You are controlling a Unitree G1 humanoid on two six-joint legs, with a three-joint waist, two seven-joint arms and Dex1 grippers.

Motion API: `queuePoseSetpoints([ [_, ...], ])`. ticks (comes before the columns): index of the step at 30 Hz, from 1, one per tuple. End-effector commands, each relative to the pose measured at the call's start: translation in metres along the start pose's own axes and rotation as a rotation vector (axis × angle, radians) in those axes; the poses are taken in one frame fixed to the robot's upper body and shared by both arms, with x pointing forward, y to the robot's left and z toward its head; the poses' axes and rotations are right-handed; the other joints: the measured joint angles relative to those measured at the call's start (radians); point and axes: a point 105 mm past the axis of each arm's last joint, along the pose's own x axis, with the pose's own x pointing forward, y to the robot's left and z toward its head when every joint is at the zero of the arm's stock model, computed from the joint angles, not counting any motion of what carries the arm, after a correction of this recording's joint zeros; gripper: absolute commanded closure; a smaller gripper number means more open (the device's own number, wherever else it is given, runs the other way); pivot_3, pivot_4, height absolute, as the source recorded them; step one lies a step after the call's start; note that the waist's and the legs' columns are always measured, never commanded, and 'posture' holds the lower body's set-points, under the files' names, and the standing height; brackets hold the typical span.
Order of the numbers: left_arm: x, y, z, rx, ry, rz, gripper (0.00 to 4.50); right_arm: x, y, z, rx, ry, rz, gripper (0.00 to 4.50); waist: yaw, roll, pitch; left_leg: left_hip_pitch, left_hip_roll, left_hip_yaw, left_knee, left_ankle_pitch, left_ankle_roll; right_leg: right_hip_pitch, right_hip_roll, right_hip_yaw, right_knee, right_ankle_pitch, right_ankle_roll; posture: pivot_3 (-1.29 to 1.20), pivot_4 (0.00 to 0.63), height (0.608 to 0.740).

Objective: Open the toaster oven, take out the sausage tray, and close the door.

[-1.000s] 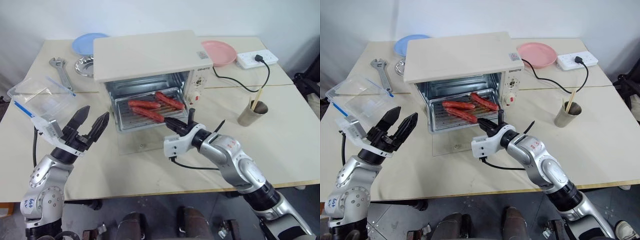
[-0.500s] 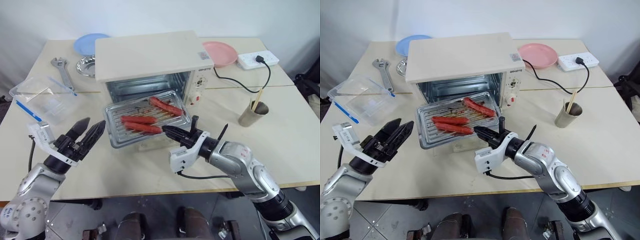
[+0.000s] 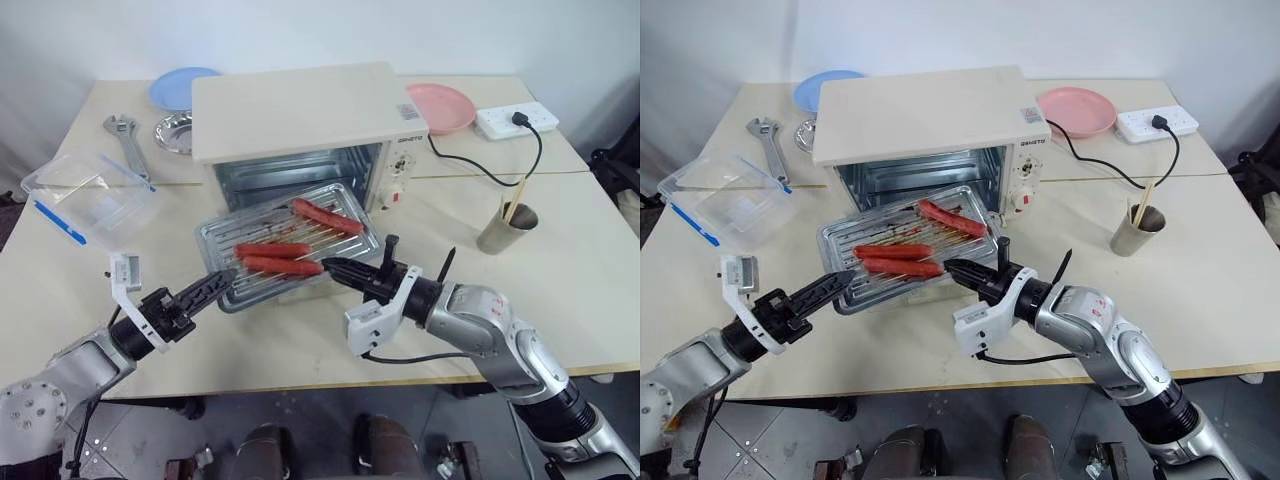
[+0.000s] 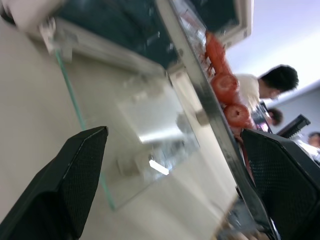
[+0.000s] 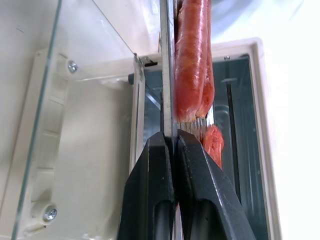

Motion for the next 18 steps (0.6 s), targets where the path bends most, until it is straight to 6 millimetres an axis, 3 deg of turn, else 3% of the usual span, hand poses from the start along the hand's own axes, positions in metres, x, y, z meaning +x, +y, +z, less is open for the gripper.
queuePoseSetpoints([
  [1, 0.003, 0.003, 0.009, -0.074, -0.012, -0.047, 0.0, -0.008, -0.024, 0.011, -0.031, -0.065, -0.092, 4.48, 0.001, 0.0, 0.0, 0.0, 0.0, 0.0, 0.0, 0.0, 0.0, 0.0, 0.0, 0.0, 0.0, 0.0, 0.0, 0.0, 0.15, 0.74],
  [8, 0.007, 0.008, 0.007, -0.122, 0.043, -0.072, 0.0, -0.01, -0.022, 0.017, -0.025, -0.117, -0.082, 4.48, -0.001, 0.0, 0.0, 0.0, 0.0, 0.0, -0.001, 0.0, 0.0, 0.0, 0.0, 0.0, 0.0, 0.0, 0.0, 0.0, 0.15, 0.74],
  [12, 0.011, 0.006, 0.006, -0.124, 0.058, -0.095, 0.85, -0.01, -0.02, 0.021, -0.007, -0.158, -0.07, 4.5, 0.0, 0.0, 0.0, 0.0, 0.0, 0.0, 0.0, 0.0, -0.001, 0.0, 0.001, 0.0, 0.0, 0.0, 0.0, 0.0, 0.15, 0.74],
  [18, 0.013, 0.004, 0.007, -0.118, 0.07, -0.095, 2.74, -0.01, -0.016, 0.018, 0.025, -0.19, -0.049, 4.5, 0.0, 0.0, 0.0, 0.0, 0.0, 0.0, 0.0, 0.0, -0.001, 0.0, 0.0, 0.0, 0.0, 0.0, 0.0, 0.0, 0.15, 0.74],
])
